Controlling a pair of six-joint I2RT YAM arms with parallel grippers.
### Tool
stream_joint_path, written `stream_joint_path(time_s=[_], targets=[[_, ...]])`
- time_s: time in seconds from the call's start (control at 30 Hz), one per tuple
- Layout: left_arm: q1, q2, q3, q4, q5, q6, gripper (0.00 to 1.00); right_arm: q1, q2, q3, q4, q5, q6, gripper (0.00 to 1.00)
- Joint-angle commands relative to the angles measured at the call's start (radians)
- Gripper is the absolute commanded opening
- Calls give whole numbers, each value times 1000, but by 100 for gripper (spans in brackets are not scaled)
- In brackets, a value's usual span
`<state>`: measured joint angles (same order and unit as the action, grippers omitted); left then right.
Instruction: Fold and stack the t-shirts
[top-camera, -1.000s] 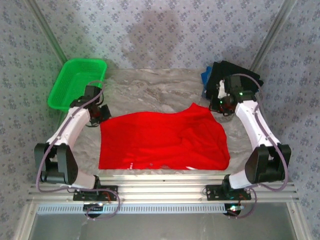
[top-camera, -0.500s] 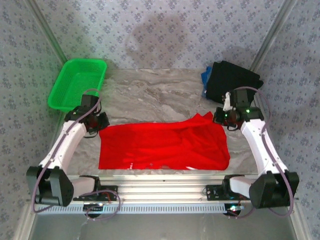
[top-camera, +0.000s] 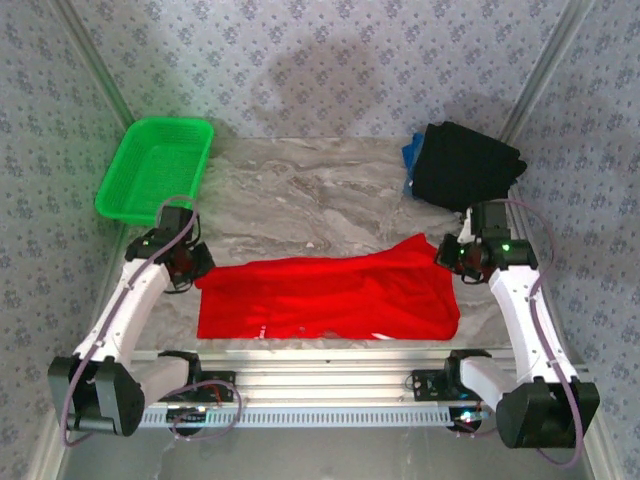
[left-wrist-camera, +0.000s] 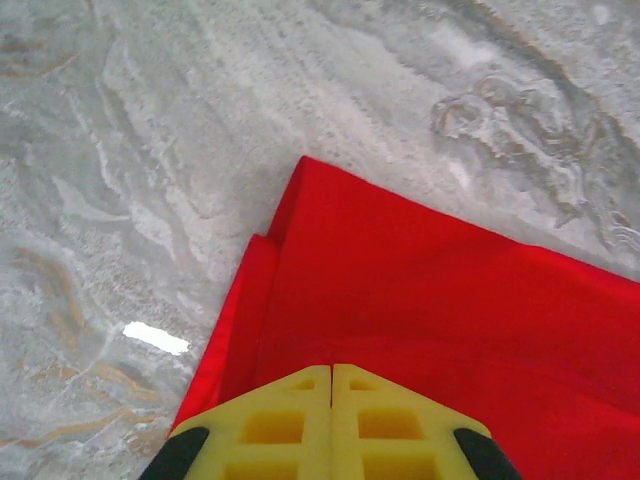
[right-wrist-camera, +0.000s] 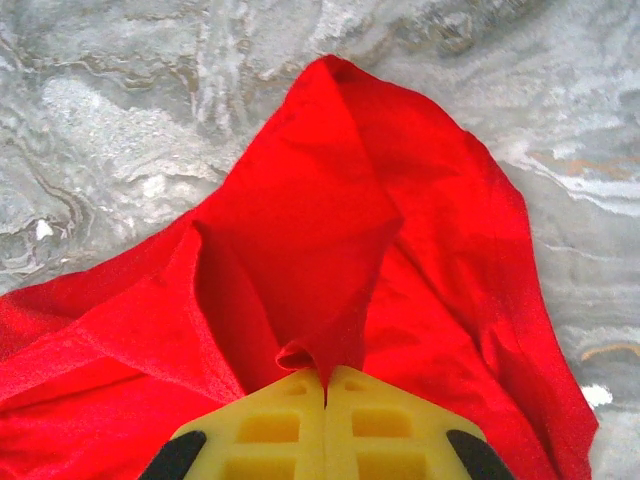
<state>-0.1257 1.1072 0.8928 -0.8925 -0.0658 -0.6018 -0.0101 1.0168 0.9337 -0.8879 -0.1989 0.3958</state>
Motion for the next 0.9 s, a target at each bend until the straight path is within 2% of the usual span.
stream_joint_path(time_s=[0.0, 0.33, 0.5, 0.7, 0.87], targets=[[-2, 24, -15, -59, -57, -42, 0, -30, -34, -43, -41, 6, 37, 0], [-2, 102, -55, 39, -91, -44, 0, -63, -41, -141, 7, -23, 96, 0], [-8, 197, 106, 89, -96, 37, 0, -67, -22, -129, 19, -23, 89, 0], [-12, 344, 312, 91, -183, 181, 0, -82, -26, -100, 22, -45, 87, 0], [-14, 438, 399, 120, -225, 272, 0, -90, -41, -101, 23, -70, 87, 0]])
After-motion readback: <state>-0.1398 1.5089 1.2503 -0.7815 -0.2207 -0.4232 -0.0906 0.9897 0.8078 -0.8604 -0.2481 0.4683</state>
